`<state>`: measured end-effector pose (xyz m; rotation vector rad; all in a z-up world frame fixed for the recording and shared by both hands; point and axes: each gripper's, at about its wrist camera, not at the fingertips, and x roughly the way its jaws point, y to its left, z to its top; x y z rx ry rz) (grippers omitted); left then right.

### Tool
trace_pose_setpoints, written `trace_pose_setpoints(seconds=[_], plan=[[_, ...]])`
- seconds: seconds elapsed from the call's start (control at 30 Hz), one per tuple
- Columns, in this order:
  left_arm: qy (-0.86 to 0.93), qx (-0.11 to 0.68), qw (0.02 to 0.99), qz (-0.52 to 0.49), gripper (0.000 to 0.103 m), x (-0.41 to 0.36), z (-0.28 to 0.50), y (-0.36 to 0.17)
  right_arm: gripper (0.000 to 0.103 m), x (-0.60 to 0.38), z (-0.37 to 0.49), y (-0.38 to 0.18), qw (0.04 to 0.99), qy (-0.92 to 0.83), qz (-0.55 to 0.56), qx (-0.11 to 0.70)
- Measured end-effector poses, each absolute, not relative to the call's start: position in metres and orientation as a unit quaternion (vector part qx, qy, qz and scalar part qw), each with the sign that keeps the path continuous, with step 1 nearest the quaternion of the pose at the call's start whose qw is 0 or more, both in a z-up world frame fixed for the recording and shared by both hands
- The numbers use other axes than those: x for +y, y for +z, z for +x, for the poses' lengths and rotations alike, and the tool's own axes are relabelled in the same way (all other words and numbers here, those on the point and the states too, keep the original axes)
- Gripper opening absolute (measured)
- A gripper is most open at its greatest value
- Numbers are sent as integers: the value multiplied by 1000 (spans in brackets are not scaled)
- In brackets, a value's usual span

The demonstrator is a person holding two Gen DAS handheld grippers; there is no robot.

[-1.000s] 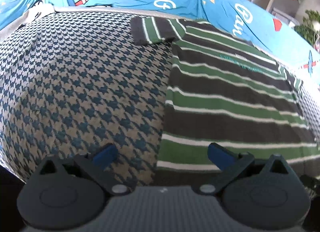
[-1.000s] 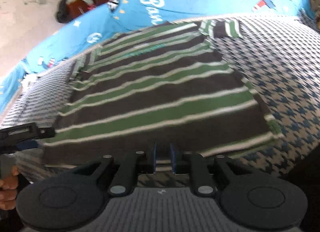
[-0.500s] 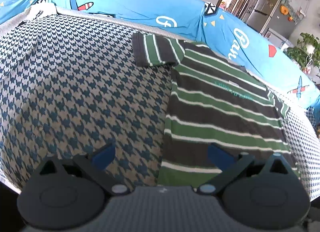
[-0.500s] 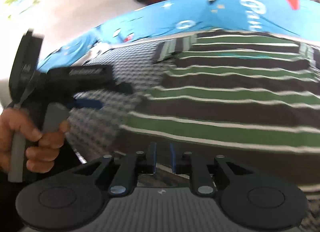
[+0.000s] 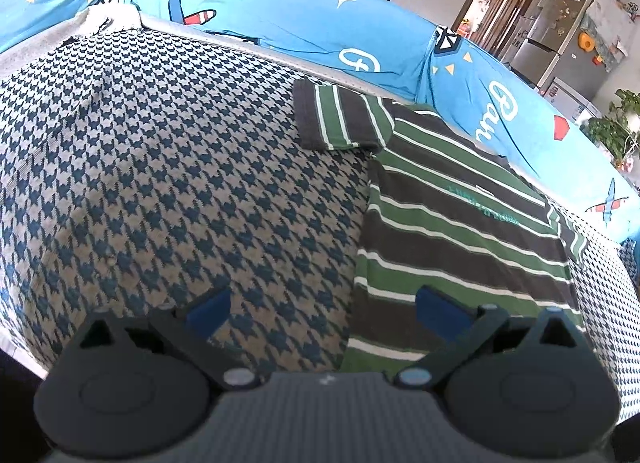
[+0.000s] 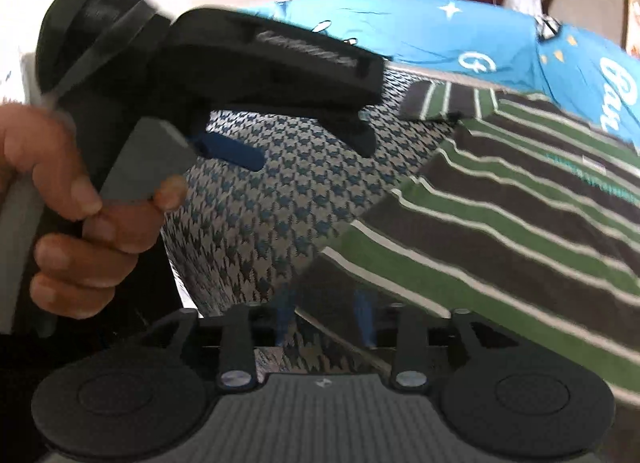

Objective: Fold clothes

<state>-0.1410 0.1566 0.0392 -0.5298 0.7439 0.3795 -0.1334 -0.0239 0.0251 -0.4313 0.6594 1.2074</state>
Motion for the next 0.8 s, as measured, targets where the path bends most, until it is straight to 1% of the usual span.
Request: trace_pose_setpoints(seconds=[0.1,0.17,0.4,0.43,0.5,0.53,0.57,0.63,0.8], plan=[[184,356,880,-256,103,156,-141,39,38,-16,-142,22,746,558,-229,282],[185,355,879,-257,103,157,-142,39,40,-10,-147,17,743,555,-257,271],[187,353,879,-260,103,157,-143,39,40,-1,-159,3,743,544,-320,221],[187,352,880,-260,103,157,-143,39,37,-1,-159,3,745,543,-320,220],[188,350,881,-258,103,156,-144,40,28,-2,-156,4,751,539,-311,222],[188,349,881,-258,103,156,-144,41,18,-3,-154,5,755,536,-304,225],[189,349,882,-256,103,156,-144,41,12,-3,-152,7,759,533,-298,229],[192,347,883,-251,103,155,-144,42,9,-3,-146,11,763,530,-280,243],[205,335,889,-235,103,153,-145,46,9,-6,-137,22,758,551,-214,277]])
